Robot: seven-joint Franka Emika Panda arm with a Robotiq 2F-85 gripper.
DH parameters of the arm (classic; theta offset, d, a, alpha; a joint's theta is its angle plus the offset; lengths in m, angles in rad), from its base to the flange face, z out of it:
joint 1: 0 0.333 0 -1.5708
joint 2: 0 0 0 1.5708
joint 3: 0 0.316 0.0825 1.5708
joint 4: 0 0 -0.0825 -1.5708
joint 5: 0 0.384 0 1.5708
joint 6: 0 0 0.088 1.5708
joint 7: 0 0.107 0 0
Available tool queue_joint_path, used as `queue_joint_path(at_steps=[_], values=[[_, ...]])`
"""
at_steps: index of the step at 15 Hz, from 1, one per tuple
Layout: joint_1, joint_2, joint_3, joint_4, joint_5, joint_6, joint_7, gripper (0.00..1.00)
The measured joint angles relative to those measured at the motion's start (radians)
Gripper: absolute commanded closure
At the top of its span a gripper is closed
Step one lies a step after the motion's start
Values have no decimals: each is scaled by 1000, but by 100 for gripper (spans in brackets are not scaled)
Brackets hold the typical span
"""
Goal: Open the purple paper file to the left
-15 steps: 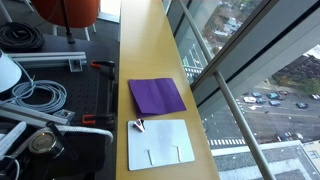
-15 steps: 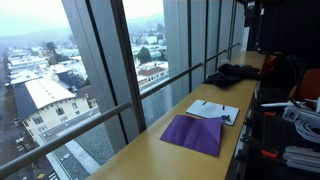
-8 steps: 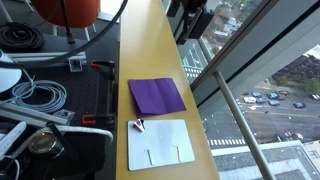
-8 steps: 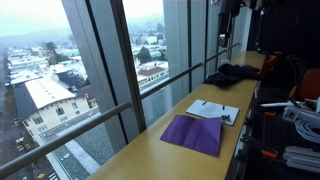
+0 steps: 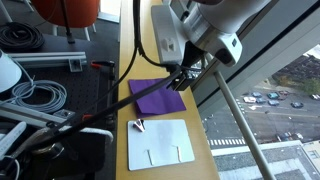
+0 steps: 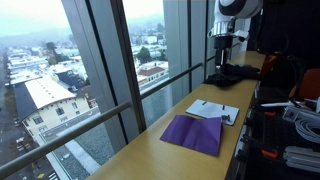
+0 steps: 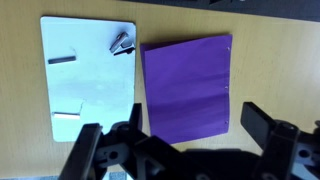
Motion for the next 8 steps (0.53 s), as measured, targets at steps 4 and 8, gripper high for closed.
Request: queue_joint_path(at_steps=[4, 8], values=[[-14, 103, 15, -2, 0, 47, -1, 0], [-30, 204, 40, -3, -1, 119, -1, 0]])
